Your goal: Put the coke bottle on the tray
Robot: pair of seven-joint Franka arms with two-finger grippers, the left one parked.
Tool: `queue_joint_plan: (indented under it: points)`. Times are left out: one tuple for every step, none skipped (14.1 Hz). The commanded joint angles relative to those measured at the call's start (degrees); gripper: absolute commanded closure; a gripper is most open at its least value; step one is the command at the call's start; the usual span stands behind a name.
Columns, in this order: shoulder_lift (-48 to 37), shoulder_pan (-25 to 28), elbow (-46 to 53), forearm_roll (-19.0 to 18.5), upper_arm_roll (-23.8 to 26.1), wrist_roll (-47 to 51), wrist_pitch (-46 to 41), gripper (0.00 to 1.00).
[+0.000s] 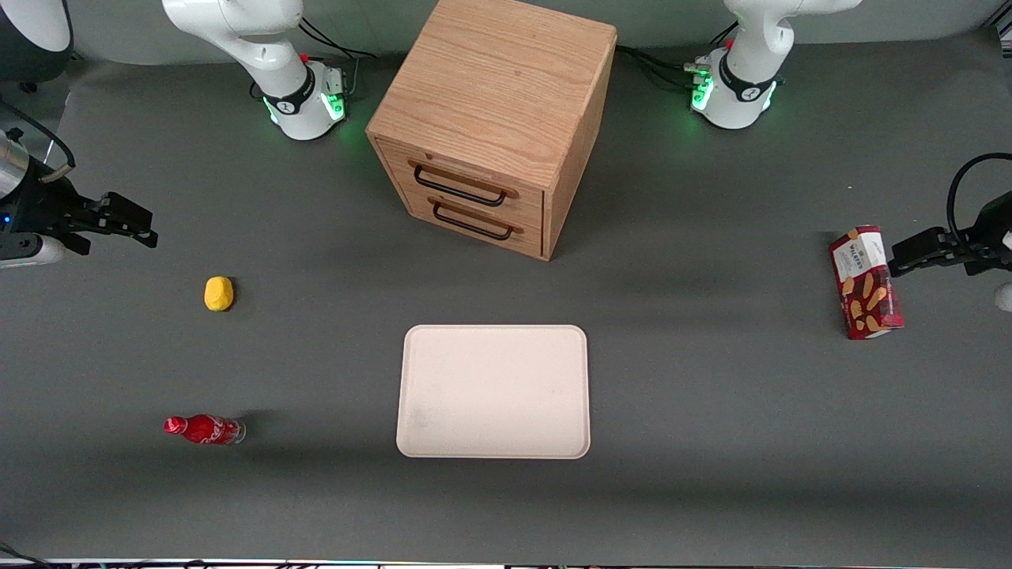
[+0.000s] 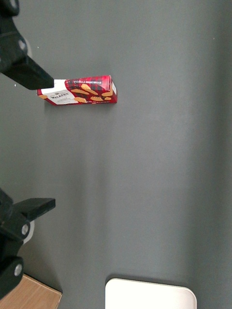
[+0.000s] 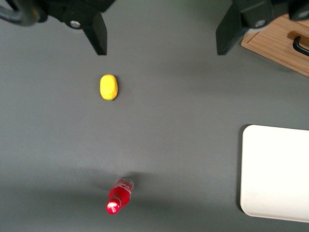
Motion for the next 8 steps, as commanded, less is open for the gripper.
queue_joint_plan:
  points:
    - [-1.7,0.8,-1.4,0.7,-0.8,1.1,-0.3,0.0]
    - [-1.7,0.8,-1.4,0.7,-0.8,0.9,-0.3,0.0]
    - [-1.7,0.8,-1.3,0.7,-0.8,0.8,-0.3,0.0]
    - [-1.8,0.8,-1.3,0.7,-0.8,0.6,-0.3,0.0]
    - [-1.8,0.8,-1.3,0.7,-0.8,0.5,-0.3,0.0]
    - [-1.8,0.8,-1.4,0.7,-0.8,0.6,-0.3,0.0]
    - [-1.8,0.8,-1.5,0.7,-0.8,0.8,-0.3,0.0]
    - [-1.7,0.9,-1.5,0.7,-0.8,1.2,-0.3,0.0]
